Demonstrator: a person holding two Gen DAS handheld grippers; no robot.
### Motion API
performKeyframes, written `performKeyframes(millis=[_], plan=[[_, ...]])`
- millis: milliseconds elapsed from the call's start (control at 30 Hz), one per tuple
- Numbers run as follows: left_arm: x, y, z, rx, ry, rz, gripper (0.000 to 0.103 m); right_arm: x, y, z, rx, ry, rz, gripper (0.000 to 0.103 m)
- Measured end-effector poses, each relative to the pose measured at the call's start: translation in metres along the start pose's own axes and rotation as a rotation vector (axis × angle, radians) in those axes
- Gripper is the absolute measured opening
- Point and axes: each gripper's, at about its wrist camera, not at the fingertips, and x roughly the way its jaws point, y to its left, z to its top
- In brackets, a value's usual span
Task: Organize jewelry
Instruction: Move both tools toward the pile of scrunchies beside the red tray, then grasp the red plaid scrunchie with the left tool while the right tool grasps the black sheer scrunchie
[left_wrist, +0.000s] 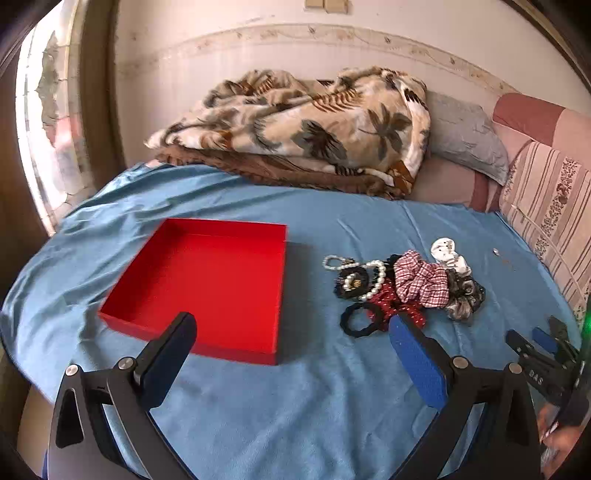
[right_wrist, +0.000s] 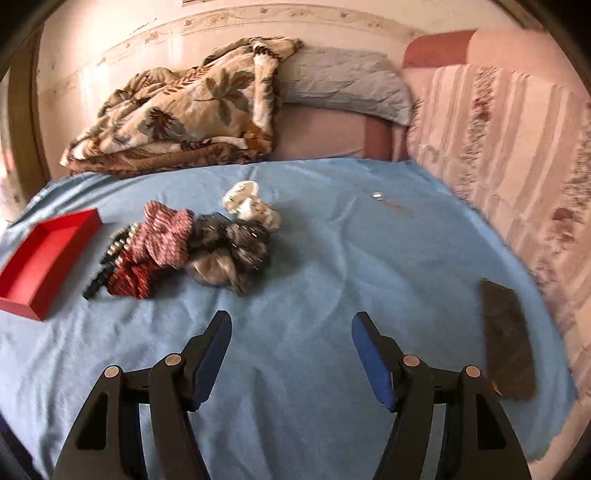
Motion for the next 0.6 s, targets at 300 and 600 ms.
performKeyframes(millis=[300,600], plan=[[0.072,-0.070,0.044,0.121,0.133,-0.201,0.081,0.059,-0.011,0.037,0.108,0.083,0.204,0.063],[0.163,-0.119,0.058,0.118,0.280,-0.250,0.081,0.108,-0.012,0.052,0.154,0.130,0.285,0.059]])
